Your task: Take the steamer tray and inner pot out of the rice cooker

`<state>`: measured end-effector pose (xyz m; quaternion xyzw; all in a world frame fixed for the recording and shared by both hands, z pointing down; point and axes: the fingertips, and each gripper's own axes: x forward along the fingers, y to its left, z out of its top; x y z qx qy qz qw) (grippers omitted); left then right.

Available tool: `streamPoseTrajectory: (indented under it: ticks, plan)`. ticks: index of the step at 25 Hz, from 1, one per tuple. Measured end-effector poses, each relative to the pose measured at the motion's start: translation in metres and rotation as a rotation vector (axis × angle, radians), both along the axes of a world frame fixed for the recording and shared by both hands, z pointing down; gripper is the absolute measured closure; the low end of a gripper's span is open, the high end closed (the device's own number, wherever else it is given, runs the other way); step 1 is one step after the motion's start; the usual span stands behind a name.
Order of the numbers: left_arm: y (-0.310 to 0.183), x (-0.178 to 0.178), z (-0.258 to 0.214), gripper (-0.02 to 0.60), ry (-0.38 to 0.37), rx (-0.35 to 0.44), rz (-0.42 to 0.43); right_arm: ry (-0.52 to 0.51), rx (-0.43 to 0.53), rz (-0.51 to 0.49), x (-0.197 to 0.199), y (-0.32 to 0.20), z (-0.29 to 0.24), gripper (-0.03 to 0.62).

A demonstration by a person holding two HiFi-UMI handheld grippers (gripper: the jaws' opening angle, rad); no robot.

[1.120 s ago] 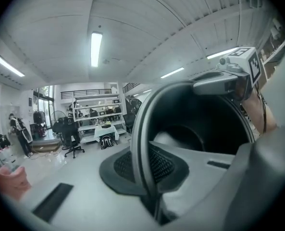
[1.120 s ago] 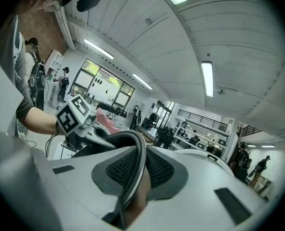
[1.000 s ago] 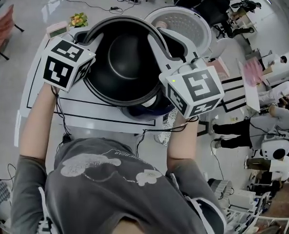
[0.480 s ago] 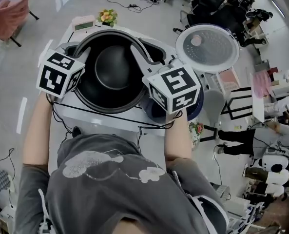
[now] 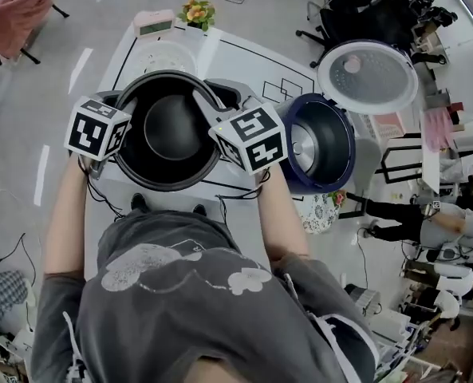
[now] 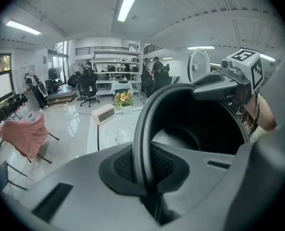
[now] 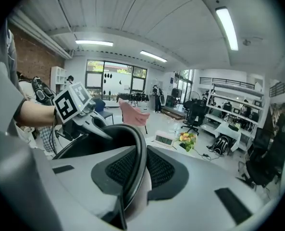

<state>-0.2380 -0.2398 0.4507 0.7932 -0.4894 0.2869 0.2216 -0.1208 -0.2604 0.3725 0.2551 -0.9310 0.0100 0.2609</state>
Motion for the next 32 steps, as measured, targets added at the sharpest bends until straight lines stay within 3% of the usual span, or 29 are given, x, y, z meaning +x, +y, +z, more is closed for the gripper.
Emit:
streamPoseTrajectory:
  ticks: [6, 11, 25, 32]
  plan:
    - [0.013, -0.019, 0.048, 0.555, -0.073, -0.087, 0.044, 0.046, -0.127, 0.055, -0.012, 0.013, 0.07, 0.507]
    - [0.005, -0.026, 0.051, 0.551, -0.055, -0.125, 0.084, 0.002, -0.2, 0.093, -0.019, 0.007, 0.081, 0.508]
    - [-0.009, -0.02, 0.071, 0.546, -0.124, -0.239, 0.173, 0.113, -0.222, 0.149, -0.012, -0.009, 0.115, 0.497]
    - [-0.009, -0.009, 0.069, 0.531, -0.044, -0.265, 0.164, 0.146, -0.165, 0.158, 0.0, -0.008, 0.125, 0.487]
